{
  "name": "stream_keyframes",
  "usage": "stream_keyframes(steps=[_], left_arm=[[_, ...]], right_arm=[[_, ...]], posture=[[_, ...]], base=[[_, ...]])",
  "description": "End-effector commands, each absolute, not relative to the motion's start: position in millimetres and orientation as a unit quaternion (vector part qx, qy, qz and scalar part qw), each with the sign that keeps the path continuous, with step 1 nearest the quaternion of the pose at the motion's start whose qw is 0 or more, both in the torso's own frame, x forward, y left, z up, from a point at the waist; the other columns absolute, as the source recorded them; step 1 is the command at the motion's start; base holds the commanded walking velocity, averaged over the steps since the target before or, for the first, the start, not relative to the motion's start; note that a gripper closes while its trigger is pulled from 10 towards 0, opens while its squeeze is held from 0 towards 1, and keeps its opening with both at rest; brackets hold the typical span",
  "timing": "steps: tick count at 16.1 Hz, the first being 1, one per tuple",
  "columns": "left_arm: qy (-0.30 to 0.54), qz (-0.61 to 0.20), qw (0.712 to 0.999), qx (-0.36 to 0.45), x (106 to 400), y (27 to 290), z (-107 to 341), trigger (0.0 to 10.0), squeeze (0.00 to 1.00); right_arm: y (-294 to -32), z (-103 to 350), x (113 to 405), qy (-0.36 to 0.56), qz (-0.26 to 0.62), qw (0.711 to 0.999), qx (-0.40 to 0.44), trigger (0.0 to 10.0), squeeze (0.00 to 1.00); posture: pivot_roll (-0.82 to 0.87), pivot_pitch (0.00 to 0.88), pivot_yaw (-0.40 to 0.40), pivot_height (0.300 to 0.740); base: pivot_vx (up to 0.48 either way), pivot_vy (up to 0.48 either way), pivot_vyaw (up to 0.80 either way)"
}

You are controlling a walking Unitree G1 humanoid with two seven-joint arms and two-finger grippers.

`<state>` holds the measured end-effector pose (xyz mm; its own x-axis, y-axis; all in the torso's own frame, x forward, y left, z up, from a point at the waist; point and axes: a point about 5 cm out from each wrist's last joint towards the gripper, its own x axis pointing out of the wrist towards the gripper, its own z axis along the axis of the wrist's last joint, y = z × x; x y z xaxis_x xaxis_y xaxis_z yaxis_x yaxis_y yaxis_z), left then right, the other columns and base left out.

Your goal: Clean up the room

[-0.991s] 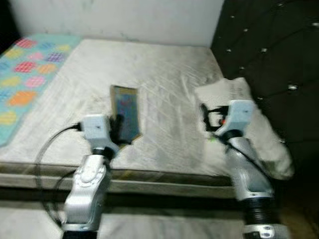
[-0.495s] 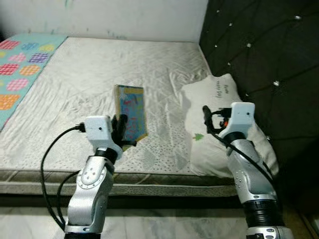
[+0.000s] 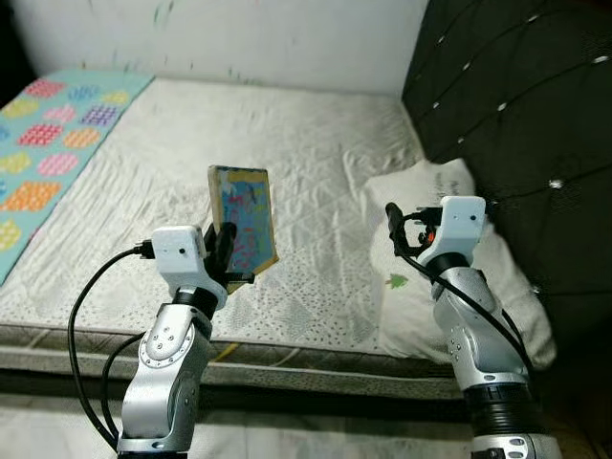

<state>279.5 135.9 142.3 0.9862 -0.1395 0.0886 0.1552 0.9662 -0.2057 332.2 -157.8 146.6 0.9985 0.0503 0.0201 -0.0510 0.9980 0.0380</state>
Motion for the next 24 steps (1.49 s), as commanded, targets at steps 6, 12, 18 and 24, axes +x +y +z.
stream_keyframes(steps=[6, 12, 18, 24], left_arm=[[-0.067, -0.086, 0.988, -0.107, 281, 134, 155, 10.0, 0.00], [-0.061, -0.081, 0.989, -0.111, 281, 133, 154, 10.0, 0.00], [-0.049, -0.047, 0.992, -0.106, 282, 138, 150, 10.0, 0.00], [-0.032, -0.033, 0.992, -0.119, 282, 139, 145, 10.0, 0.00]], right_arm=[[-159, 149, 334, -0.014, 0.023, 0.999, 0.017, 10.0, 0.00], [-161, 148, 335, -0.014, 0.021, 1.000, 0.015, 10.0, 0.00], [-160, 145, 334, -0.005, 0.023, 0.999, 0.025, 10.0, 0.00], [-160, 143, 334, 0.000, 0.026, 0.999, 0.022, 10.0, 0.00]], posture=[[0.02, 0.016, -0.037, 0.740], [0.02, 0.017, -0.035, 0.740], [0.02, 0.021, -0.039, 0.740], [0.02, 0.022, -0.045, 0.740]], base=[[0.378, 0.000, 0.00], [0.246, 0.000, 0.00], [0.000, 0.000, -0.13], [0.000, 0.000, -0.21]])
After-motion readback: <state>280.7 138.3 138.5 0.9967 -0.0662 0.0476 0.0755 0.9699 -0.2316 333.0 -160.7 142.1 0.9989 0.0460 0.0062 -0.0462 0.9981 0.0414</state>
